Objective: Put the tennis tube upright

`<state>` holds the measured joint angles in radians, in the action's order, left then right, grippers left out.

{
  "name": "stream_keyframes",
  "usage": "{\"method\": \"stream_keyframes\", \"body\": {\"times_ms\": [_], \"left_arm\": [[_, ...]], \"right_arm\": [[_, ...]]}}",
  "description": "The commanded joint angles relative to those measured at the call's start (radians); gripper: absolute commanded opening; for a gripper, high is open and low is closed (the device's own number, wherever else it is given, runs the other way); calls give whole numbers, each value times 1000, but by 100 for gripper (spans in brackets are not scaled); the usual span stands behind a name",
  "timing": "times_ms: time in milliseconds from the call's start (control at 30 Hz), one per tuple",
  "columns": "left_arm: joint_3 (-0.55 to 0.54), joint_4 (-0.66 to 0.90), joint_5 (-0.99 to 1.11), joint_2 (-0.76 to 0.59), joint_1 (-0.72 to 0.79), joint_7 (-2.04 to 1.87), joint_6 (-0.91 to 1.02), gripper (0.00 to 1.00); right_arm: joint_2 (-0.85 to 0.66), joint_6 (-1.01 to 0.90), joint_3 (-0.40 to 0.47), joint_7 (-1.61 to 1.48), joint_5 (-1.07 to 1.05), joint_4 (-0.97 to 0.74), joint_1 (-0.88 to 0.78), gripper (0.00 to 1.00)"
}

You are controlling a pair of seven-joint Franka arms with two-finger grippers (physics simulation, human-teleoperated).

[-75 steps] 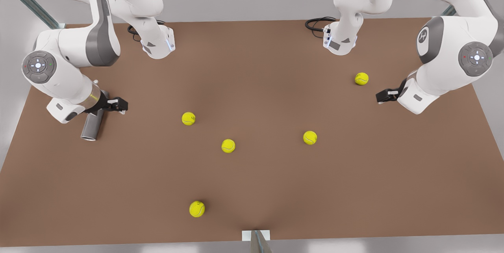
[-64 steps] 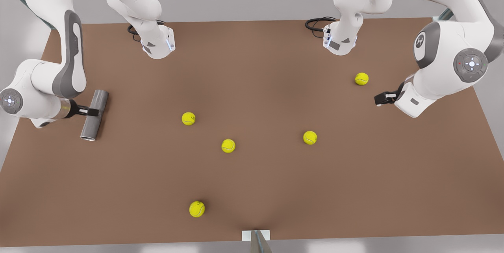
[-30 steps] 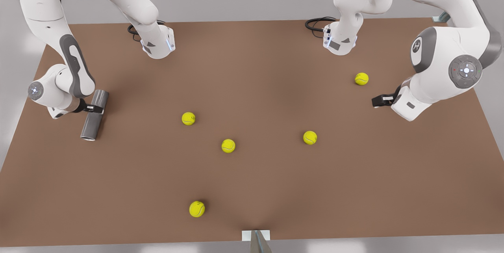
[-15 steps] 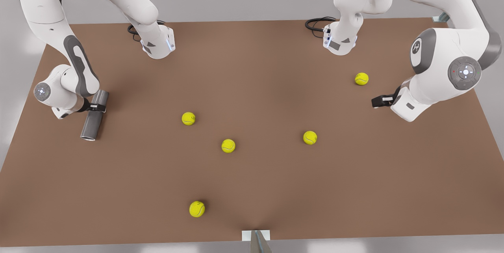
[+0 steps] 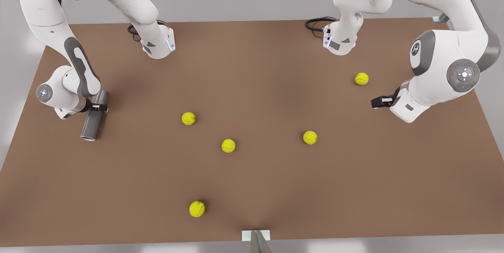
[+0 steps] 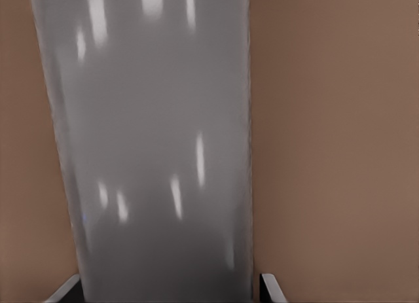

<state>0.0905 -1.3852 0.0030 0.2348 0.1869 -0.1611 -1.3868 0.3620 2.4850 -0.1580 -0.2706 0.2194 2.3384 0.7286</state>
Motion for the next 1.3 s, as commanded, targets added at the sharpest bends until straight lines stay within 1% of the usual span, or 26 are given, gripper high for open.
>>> {"method": "stream_keyframes", "body": {"times_ms": [0,133,167,200,233,767,833,1033,1267], "left_arm": [[0,0,0,0,0,0,0,100],[0,0,0,0,0,0,0,100],[0,-2,0,0,0,0,0,100],[0,0,0,0,0,0,-1,100],[0,-2,0,0,0,0,0,100],[0,0,0,0,0,0,9,100],[0,0,0,0,0,0,9,100],[-2,0,0,0,0,0,9,100],[0,0,0,0,0,0,9,100]], "right_arm": [[0,0,0,-1,0,-1,0,92],[2,0,-2,-2,1,1,0,92],[2,0,-2,-1,1,1,0,89],[2,0,-2,-1,1,-1,0,82],[2,0,-2,-1,1,-1,0,80],[5,-2,-2,-2,1,-4,-2,81],[6,-2,-2,-1,1,-4,-2,77],[5,-2,-2,-1,1,-4,-2,78],[-8,-103,-5,2,1,-21,-17,78]]}}
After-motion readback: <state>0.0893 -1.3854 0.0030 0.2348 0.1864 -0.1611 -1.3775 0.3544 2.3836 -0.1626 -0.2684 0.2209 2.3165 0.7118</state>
